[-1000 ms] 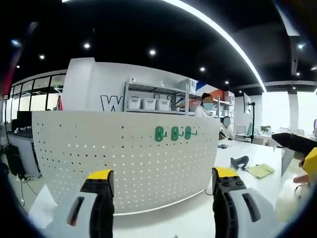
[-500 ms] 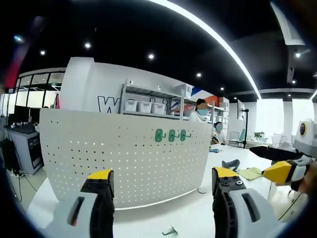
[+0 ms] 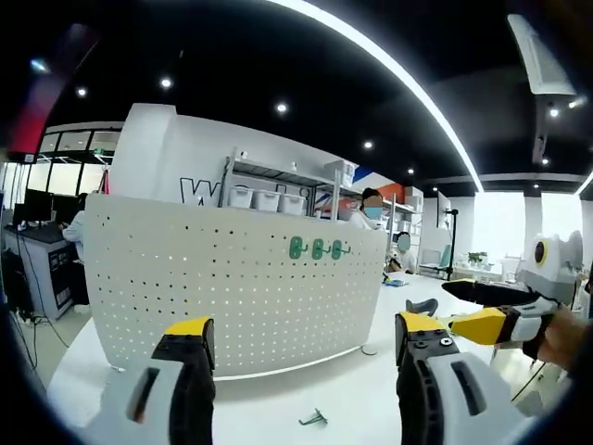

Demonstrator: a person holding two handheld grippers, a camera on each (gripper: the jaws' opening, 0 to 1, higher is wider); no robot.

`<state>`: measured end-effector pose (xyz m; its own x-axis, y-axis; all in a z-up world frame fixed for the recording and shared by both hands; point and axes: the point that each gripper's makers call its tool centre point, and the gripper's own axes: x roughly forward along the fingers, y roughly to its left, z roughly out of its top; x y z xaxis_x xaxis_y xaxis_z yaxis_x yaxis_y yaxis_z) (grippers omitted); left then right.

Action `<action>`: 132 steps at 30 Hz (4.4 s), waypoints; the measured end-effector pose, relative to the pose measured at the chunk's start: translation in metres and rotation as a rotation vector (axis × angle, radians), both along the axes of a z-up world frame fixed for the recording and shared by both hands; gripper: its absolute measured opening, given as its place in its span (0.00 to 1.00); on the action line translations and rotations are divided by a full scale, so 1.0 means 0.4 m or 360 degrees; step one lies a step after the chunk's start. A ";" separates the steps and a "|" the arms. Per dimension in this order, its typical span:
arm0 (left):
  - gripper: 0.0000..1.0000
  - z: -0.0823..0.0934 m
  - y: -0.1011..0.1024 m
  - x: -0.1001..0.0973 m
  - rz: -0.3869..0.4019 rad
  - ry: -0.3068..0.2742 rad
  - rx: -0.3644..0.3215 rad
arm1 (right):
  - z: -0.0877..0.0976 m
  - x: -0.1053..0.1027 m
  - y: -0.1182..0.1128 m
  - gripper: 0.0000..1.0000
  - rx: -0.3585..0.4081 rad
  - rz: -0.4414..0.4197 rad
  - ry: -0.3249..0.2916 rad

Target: Insert the hook assembly into the mounting plate slot until the hook locks in place.

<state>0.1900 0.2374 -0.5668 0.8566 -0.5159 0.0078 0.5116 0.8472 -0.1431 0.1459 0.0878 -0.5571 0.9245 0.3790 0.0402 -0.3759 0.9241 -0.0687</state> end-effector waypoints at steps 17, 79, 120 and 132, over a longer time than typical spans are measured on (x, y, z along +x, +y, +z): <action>0.81 -0.118 -0.023 -0.039 -0.0073 0.0125 0.0076 | -0.061 0.022 -0.019 0.76 -0.0035 -0.0048 0.0088; 0.75 -0.349 -0.062 -0.064 -0.0183 0.0417 0.0268 | -0.632 0.218 0.065 0.16 -0.0373 0.0123 0.1041; 0.73 -0.386 -0.046 -0.039 -0.0179 0.0479 0.0290 | -0.707 0.254 0.042 0.01 -0.0358 0.0007 0.1168; 0.72 -0.386 -0.049 -0.045 -0.0182 0.0479 0.0298 | -0.698 0.242 0.032 0.00 0.0324 -0.0076 0.1377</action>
